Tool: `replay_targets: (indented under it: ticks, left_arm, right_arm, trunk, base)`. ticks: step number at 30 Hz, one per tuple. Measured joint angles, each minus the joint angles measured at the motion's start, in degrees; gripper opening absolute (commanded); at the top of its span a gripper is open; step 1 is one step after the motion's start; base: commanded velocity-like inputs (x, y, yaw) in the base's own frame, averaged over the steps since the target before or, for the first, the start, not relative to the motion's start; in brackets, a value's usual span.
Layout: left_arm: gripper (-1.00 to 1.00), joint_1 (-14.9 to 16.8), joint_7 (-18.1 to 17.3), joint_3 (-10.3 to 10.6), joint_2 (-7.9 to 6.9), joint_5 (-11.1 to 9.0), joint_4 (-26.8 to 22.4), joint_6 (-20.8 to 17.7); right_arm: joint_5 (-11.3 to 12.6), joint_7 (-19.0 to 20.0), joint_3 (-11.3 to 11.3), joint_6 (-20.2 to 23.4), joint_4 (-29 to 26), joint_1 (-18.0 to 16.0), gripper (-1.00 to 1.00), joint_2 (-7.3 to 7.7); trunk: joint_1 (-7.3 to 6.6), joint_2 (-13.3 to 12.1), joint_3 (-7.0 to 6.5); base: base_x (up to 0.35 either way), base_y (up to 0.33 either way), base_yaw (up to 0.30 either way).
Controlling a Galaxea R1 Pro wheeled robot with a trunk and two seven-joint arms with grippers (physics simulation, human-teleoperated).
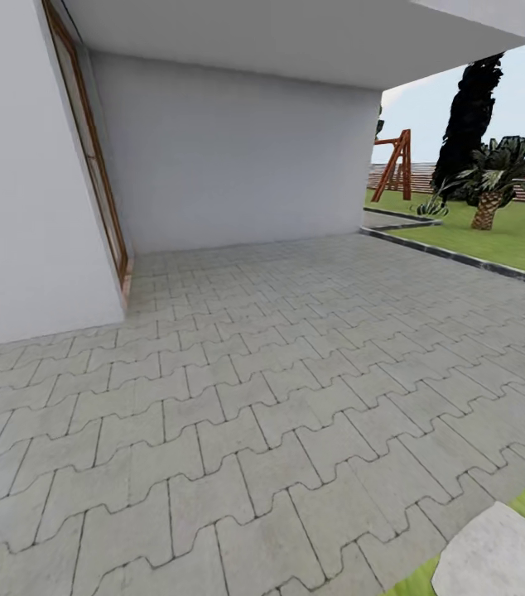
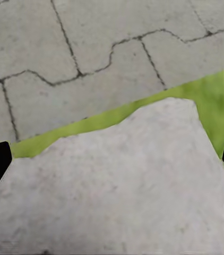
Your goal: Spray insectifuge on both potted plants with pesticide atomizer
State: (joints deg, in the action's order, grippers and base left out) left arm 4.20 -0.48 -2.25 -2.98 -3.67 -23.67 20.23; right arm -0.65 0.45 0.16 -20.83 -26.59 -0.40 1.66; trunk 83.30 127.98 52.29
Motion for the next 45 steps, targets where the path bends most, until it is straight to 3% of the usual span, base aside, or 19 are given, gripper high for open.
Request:
replay_targets:
  ticks: [45]
  left_arm:
    - [1.00,0.00,0.00,-0.01,0.01,0.00,0.00,-0.04]
  right_arm:
    - [0.01,0.11,0.00,0.06,-0.06,0.00,1.00,0.00]
  trunk:
    - [0.01,0.00,0.00]
  base:
    - [0.285,0.207,-0.264]
